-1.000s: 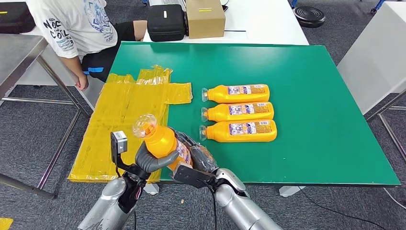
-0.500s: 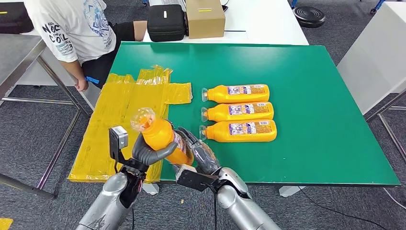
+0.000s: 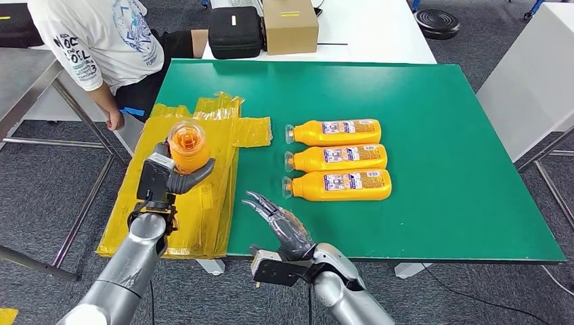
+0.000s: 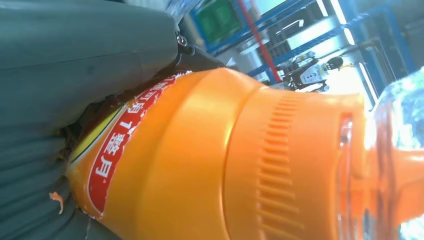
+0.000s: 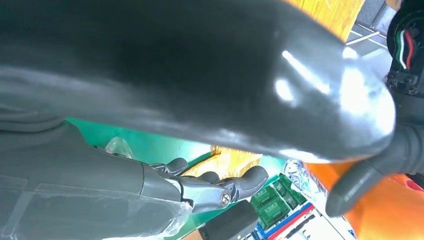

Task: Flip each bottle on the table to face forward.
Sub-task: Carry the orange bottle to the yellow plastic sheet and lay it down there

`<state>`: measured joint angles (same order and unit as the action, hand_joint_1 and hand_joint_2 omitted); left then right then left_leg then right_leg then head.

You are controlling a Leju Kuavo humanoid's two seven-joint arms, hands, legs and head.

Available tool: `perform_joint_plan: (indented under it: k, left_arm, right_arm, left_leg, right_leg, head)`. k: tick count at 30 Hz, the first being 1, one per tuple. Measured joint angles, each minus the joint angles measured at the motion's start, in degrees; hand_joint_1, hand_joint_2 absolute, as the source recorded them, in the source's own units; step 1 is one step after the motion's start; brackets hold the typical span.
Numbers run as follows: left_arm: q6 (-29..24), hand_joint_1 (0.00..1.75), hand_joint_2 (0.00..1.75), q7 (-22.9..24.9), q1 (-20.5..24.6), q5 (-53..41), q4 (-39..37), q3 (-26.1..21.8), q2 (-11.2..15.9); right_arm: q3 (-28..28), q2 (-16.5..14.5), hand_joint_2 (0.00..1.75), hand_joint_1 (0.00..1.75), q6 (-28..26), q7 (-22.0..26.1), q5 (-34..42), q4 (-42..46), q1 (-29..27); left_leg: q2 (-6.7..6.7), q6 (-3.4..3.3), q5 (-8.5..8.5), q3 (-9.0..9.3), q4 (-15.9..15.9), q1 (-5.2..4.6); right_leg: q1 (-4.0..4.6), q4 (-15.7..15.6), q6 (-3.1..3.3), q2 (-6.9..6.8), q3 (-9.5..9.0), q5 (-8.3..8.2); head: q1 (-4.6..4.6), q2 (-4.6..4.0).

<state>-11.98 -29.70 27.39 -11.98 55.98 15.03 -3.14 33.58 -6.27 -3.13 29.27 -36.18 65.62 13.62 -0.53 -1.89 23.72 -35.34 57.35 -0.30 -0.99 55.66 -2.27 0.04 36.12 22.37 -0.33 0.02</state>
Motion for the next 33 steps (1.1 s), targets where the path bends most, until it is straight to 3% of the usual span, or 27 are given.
perform_joint_plan:
  k: [9,17,28,33]
  left_arm:
    - [0.34,1.75,1.75,3.08,5.09,-17.6,-5.09,0.75,3.04]
    - [7.96,1.75,1.75,7.79,11.13,-38.71,-11.76,9.4,7.25]
    - [12.79,1.75,1.75,9.24,15.46,-45.35,-19.43,18.15,9.89]
    - [11.14,1.75,1.75,11.79,16.18,-46.94,-22.73,21.28,9.56]
  right_arm:
    - [-2.03,1.5,0.0,0.0,0.36,-0.09,0.29,3.93,-2.0]
    - [-3.15,1.94,0.0,0.0,2.75,1.57,0.91,4.84,-2.83]
    - [-3.19,1.94,0.0,0.0,4.17,2.81,2.4,4.16,-1.14]
    - [-3.16,1.94,0.0,0.0,4.29,3.04,2.89,3.6,-0.54]
  left_leg:
    - [0.01,0.0,0.0,0.0,0.01,0.0]
    - [0.05,0.02,-0.02,0.0,0.0,0.0]
    - [0.02,0.04,-0.04,-0.01,0.0,0.0]
    - [0.01,0.04,-0.04,-0.01,0.01,0.0]
  right_leg:
    - [0.01,0.0,0.0,0.0,0.02,0.0]
    - [0.01,0.01,0.01,0.01,0.01,-0.01]
    - [0.0,0.02,0.0,0.01,0.01,-0.01]
    - [0.0,0.02,0.0,0.01,0.01,-0.01]
  head:
    - [-0.01,0.0]
    - [0.0,0.0]
    - [0.0,0.0]
    - [0.01,0.0]
